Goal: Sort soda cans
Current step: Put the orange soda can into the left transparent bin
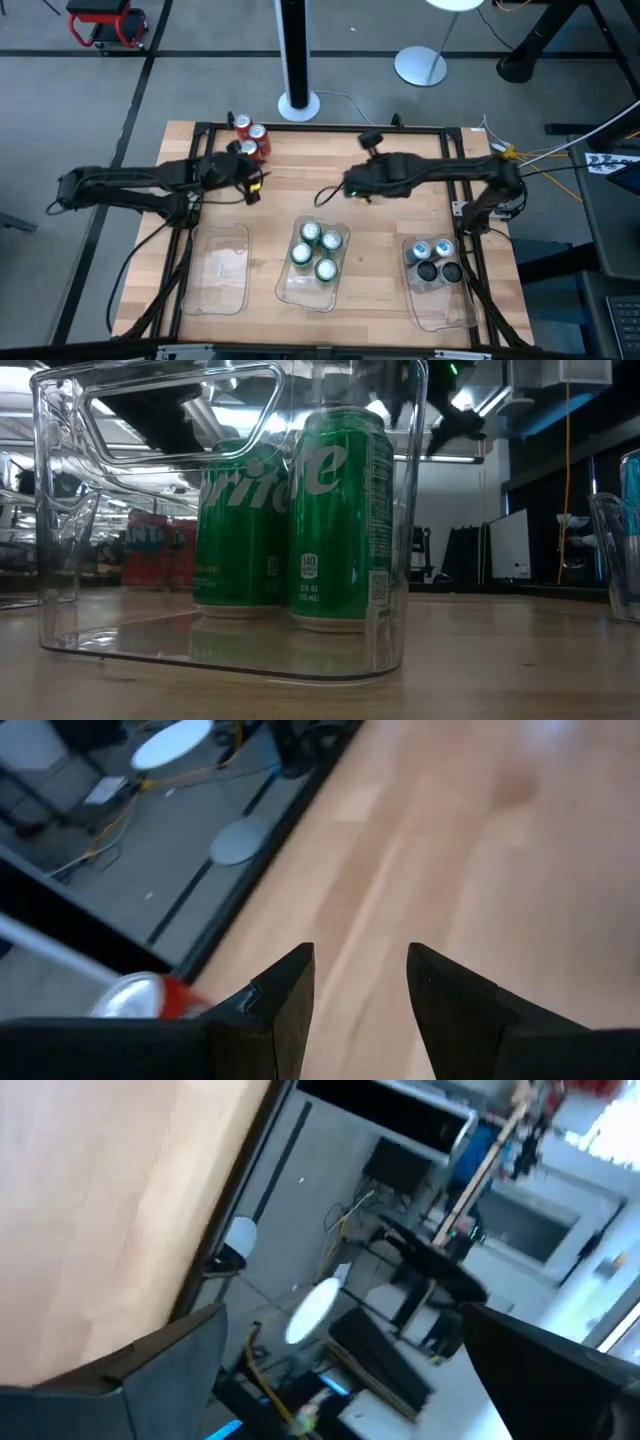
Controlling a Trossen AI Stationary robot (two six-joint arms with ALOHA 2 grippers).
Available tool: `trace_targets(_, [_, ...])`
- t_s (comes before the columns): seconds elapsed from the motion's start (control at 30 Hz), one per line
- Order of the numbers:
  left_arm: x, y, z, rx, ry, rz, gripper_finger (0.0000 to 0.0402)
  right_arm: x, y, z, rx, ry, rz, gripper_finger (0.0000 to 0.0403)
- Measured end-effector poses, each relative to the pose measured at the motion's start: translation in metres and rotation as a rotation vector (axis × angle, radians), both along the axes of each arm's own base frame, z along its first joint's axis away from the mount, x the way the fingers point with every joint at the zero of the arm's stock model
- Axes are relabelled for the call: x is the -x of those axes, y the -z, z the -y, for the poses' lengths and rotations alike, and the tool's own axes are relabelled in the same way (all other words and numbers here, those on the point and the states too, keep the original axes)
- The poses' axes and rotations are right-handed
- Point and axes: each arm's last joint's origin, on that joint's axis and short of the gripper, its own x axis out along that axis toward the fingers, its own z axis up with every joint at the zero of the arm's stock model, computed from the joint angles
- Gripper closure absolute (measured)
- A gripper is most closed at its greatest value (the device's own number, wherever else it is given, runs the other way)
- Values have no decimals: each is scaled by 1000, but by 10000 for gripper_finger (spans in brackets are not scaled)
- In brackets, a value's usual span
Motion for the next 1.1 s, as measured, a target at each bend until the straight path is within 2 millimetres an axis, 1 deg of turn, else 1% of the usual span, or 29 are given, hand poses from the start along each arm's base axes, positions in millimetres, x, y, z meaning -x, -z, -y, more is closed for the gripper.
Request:
trace_targets(0.07, [0, -6, -8, -4, -44, 1, 249, 16, 13, 13, 7, 12, 66, 3])
trace_targets(0.17, [1, -16, -20, 8, -119, 25, 249, 33, 29, 29, 22, -5, 216, 3])
trace_targets(0.27, [2, -27, -28, 10, -174, 27, 249, 40, 41, 37, 26, -116, 385, 3])
trace_targets(0.33, [3, -36, -33, -10, -192, 24, 258, 42, 51, 41, 31, -230, 501, 3])
trace_targets(0.4, [5, -44, -38, -13, -210, -5, 286, 41, 59, 43, 38, -359, 607, 3])
trace_targets(0.47, [6, -51, -41, 0, -230, -42, 328, 41, 68, 45, 45, -479, 677, 4])
trace_targets(0.53, [8, -56, -43, 17, -244, -93, 372, 40, 72, 46, 66, -567, 746, 3])
trace_targets(0.6, [10, -64, -44, 47, -274, -102, 393, 40, 73, 45, 96, -619, 782, 4])
trace_targets(0.63, [11, -67, -45, 62, -286, -113, 390, 39, 72, 45, 108, -633, 799, 4])
trace_targets(0.73, [16, -76, -47, 113, -337, -155, 352, 39, 69, 44, 121, -646, 828, 4])
trace_targets(0.9, [24, -91, -52, 209, -414, -248, 254, 39, 64, 44, 143, -647, 872, 4])
trace_targets(1.0, [25, -92, -57, 269, -460, -292, 195, 39, 64, 44, 143, -647, 873, 4])
trace_targets(1.1, [24, -87, -65, 326, -501, -331, 146, 39, 62, 44, 142, -642, 908, 4])
